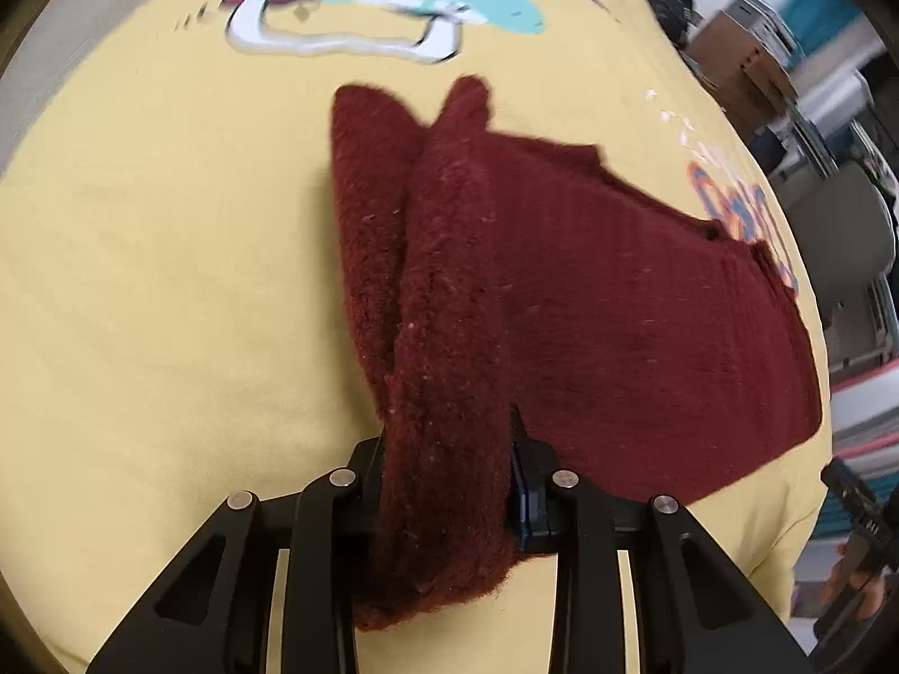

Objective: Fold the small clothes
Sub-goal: 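Grasp the sweater edge with the left gripper and fold it over the body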

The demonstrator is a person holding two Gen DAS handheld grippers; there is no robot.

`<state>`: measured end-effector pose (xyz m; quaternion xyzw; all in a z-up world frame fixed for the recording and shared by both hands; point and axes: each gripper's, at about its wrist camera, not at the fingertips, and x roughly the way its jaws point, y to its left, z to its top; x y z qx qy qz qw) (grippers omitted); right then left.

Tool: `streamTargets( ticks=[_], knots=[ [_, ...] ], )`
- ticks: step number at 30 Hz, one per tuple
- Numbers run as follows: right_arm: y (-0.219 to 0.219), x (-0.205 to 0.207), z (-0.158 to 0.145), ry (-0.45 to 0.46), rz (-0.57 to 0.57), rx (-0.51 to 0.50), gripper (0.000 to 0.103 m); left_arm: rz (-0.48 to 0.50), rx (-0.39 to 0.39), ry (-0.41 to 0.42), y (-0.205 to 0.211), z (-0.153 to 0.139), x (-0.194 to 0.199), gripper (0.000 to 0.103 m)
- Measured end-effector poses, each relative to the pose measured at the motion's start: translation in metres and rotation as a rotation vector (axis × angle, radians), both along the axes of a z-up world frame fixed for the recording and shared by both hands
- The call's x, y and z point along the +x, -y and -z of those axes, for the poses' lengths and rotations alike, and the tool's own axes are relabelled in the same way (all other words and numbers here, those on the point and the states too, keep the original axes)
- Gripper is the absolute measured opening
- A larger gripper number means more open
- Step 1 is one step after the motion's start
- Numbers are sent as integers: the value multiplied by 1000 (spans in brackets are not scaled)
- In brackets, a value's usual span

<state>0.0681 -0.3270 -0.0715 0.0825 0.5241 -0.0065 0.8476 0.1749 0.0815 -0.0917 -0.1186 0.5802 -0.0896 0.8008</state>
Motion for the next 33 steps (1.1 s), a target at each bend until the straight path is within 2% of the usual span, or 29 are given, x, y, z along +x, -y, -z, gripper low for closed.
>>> streamTargets(
  ticks=[8,15,18,21,25,27,29,33],
  knots=[
    [21,-5,-16,42,7,58,103,79,-34,68,56,-63,8,25],
    [49,-7,-33,87,30,93,103,184,-20,97,151,-95,39,22],
    [63,-8,-40,105,43,98,103,255,-4,111,209,-101,51,22],
    [75,-10,-42,105,56,96,103,313,-2,105,263,-97,56,21],
    [87,-15,-31,60,77,81,103,372,26,69,317,-70,51,21],
    [90,-16,-23,24,84,79,103,385,71,47,338,-51,48,21],
    [94,-18,-13,-18,92,76,103,385,153,39,353,-32,43,21],
    [98,-23,4,-66,104,65,103,393,226,14,361,-8,38,27]
  ],
)
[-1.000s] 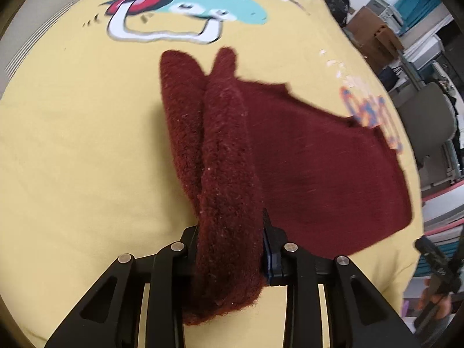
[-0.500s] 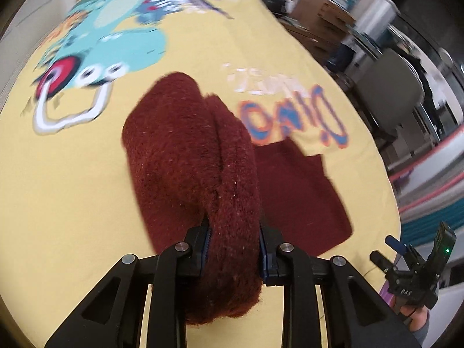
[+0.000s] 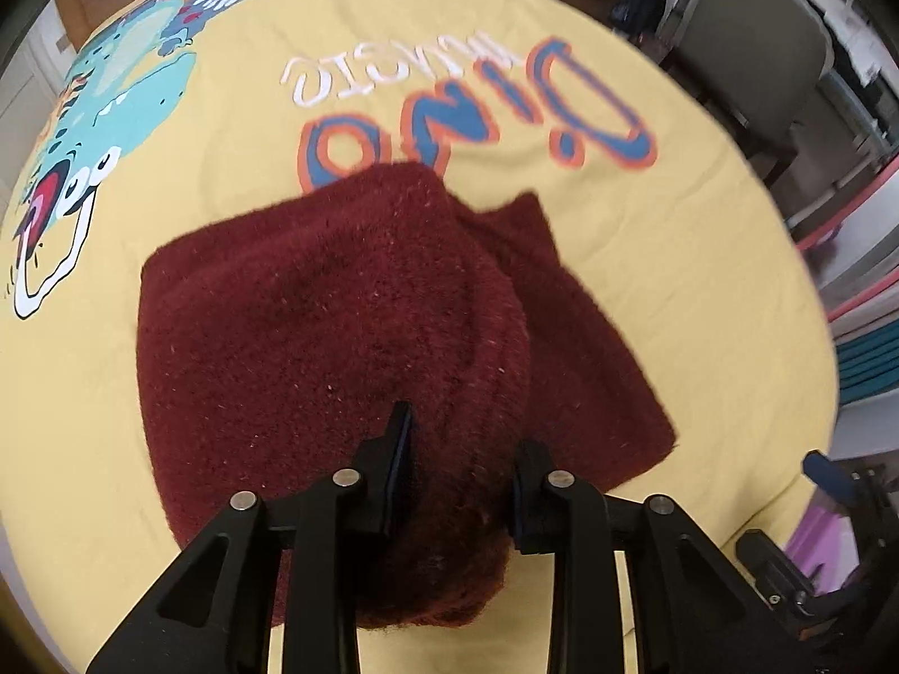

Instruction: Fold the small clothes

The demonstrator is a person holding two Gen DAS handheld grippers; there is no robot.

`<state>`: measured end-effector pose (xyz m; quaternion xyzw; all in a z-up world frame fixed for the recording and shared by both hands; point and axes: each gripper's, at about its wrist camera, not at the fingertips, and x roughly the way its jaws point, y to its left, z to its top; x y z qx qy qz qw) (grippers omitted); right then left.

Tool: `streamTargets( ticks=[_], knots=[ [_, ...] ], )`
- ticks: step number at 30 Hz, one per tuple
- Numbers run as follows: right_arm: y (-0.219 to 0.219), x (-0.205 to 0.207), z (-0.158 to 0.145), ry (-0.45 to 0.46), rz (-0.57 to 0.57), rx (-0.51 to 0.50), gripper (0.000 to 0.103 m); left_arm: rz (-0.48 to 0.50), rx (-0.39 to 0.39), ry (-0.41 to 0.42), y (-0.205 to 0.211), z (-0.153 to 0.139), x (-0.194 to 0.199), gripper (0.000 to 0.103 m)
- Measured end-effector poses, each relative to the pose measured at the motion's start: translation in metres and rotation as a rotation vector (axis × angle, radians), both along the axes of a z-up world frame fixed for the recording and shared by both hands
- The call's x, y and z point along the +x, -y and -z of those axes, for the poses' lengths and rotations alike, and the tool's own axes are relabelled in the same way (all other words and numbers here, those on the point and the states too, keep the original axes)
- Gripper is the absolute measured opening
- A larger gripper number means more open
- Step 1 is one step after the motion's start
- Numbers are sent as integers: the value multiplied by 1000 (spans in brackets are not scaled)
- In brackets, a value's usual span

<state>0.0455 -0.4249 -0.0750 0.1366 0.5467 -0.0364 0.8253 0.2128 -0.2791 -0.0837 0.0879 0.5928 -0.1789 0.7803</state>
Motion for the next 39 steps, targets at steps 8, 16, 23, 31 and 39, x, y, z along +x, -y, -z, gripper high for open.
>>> streamTargets(
  ticks=[8,16,23,31,39],
  knots=[
    [0,-6,10,-12,-12,-17,103,-2,35,-10,-3,2,1,42],
    [0,-4,-2,16,-10,-32,103,-26,29,27,-20,-22,0,97],
    [-10,9,-23,33,-36,-36,103,-55,-40,74,-55,-57,-2,102],
    [-48,55,-57,49,-122,4,103,-154,-54,68,-132,-64,-8,102],
    [-113,139,-66,-25,-275,37,84,-217,-25,47,-199,-34,-37,102]
  ],
)
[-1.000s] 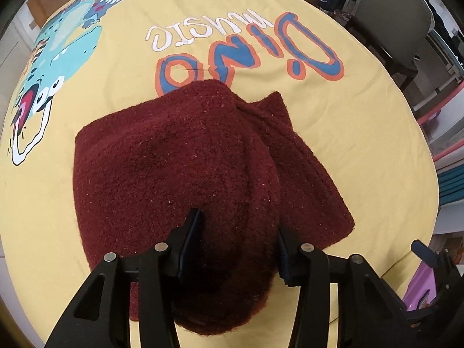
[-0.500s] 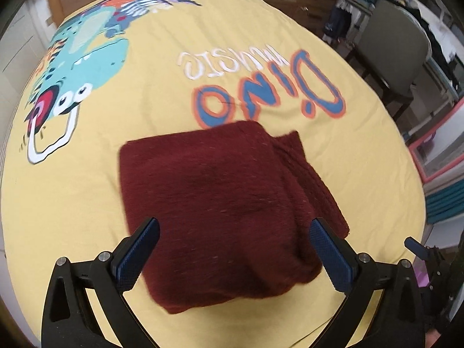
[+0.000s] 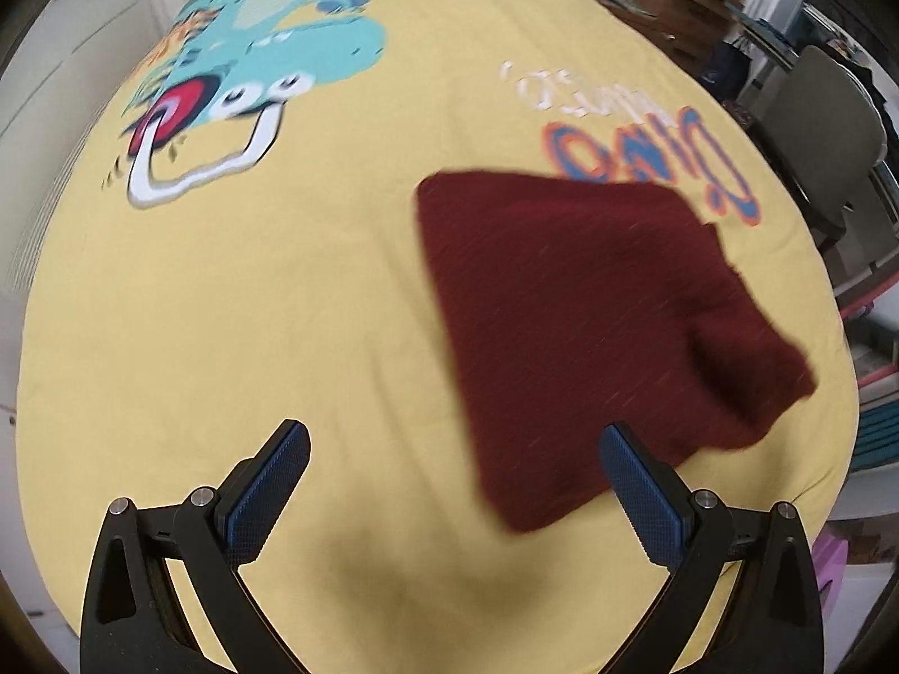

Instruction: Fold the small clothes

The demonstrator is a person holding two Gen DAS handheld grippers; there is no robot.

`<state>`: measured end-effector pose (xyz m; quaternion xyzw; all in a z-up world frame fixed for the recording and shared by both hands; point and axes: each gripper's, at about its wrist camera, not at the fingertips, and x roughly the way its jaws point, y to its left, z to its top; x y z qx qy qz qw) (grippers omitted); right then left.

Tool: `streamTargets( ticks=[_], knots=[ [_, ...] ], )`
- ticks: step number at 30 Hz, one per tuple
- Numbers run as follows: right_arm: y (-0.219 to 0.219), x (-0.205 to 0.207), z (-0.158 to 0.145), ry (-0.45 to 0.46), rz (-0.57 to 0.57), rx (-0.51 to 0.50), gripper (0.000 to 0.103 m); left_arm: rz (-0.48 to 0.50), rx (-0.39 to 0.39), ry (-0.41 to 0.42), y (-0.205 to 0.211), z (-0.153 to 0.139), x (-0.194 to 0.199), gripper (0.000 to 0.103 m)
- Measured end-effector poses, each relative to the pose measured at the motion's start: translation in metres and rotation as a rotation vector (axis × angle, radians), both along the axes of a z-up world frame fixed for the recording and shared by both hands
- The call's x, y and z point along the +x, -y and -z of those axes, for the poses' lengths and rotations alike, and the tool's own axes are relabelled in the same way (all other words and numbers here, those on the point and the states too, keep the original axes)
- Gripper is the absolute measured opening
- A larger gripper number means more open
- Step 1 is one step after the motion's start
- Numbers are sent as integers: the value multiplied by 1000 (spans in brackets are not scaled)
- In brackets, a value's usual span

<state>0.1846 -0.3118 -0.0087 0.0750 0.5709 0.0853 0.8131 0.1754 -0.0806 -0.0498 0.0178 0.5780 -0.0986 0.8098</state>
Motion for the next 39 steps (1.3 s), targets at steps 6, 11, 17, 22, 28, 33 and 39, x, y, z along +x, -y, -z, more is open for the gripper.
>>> streamTargets(
  ticks=[6,11,17,22,28,33,39],
  knots=[
    [-29,35,43,-139,-34,17,75,-8,-23,-28,-25,16,-19,102],
    [-38,36,70,-196,-49,4,66,-6,-43,-43,-32,25,-22,102],
    [-39,30,83,-211,-107,-10,41,2,-58,-50,-33,31,-22,102],
    [-29,23,68,-126,-101,1,24,3,-64,-56,-28,34,-19,102],
    [3,14,38,-26,-45,-17,20,24,-57,-54,-22,31,-17,102],
    [38,5,25,12,-4,-74,20,30,-60,-37,-16,25,-15,102],
    [62,-11,66,-70,26,-106,20,45,-54,-30,-5,23,-14,102]
  ],
)
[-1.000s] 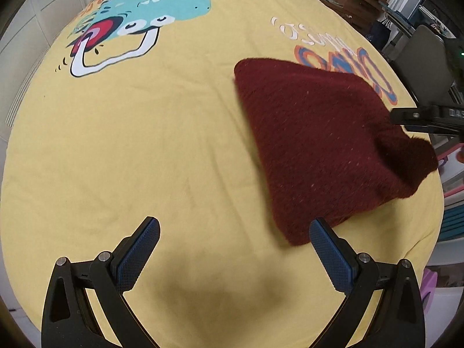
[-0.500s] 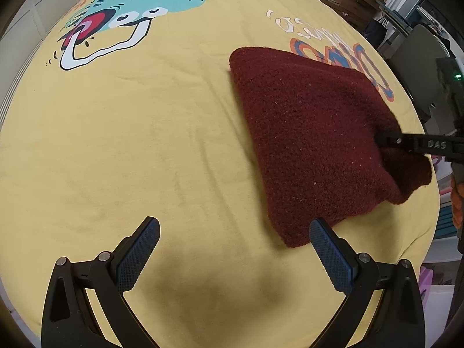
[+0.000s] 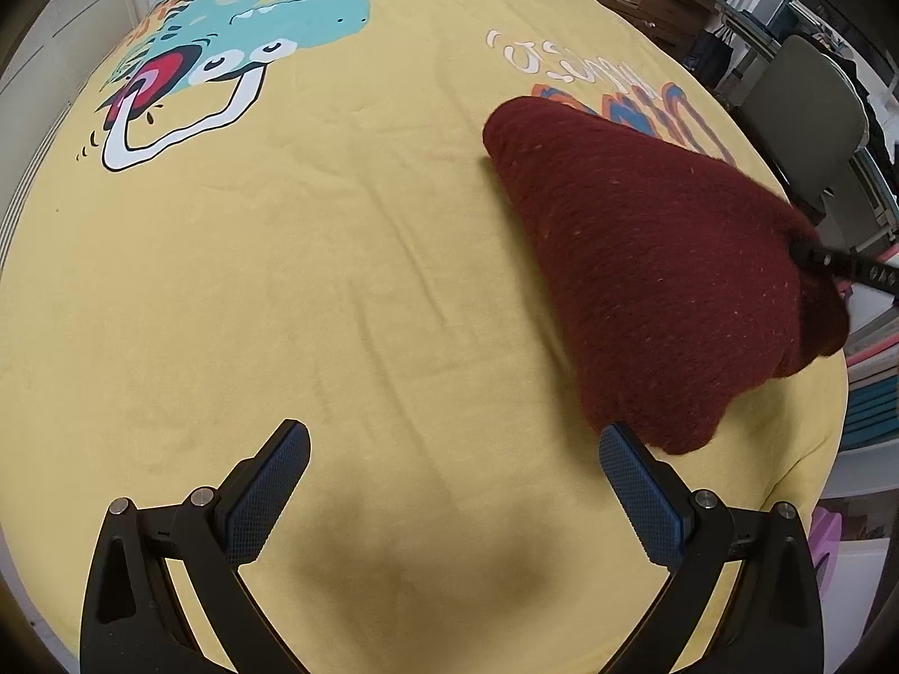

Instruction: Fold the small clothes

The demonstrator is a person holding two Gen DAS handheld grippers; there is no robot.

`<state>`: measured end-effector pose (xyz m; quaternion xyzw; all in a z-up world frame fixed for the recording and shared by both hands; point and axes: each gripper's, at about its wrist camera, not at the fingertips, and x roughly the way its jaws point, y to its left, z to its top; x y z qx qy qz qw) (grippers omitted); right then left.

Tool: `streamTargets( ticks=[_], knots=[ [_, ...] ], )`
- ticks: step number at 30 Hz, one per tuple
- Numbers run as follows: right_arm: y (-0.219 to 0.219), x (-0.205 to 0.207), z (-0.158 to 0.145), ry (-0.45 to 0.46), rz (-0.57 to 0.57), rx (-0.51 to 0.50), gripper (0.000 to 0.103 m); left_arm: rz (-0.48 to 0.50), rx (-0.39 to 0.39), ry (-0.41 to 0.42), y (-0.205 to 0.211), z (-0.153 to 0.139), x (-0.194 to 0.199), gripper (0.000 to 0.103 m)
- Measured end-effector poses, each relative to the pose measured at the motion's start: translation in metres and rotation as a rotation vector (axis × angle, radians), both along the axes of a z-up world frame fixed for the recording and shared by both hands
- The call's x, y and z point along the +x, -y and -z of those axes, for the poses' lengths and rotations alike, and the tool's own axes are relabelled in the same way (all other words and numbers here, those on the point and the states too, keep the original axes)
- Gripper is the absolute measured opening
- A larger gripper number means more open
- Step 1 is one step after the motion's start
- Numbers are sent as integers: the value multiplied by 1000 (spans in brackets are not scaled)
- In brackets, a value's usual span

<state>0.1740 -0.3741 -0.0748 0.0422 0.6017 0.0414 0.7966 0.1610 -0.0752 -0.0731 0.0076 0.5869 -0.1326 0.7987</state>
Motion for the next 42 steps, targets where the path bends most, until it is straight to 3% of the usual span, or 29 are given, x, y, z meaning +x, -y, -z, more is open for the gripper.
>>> streamTargets(
  ticks=[2,5,8,10,16,21,25,32,36,39,42],
  knots=[
    [1,-3,20,-34,12,23,21,2,3,-5,3,2,0,102],
    [5,-6,25,-32,46,61,26,9,11,-14,7,7,0,102],
    [7,-5,20,-34,60,44,43,16,19,-17,11,10,0,102],
    [6,-4,15,-30,54,19,63,19,21,-13,14,10,1,102],
    [6,-5,-3,14,38,-5,78,14,6,5,24,0,17,102],
    [0,-7,-26,79,17,37,85,29,13,12,44,-10,42,102],
    [-13,-4,-28,104,-14,39,86,31,0,11,66,-14,61,102],
    [-12,5,11,44,23,74,86,42,15,-40,105,11,70,102],
    [-8,7,35,7,27,113,87,35,71,-61,115,34,69,102],
    [-6,9,50,7,36,122,103,35,112,-39,114,46,62,103],
    [-5,10,63,6,34,189,103,19,111,-21,110,57,56,103]
  ],
)
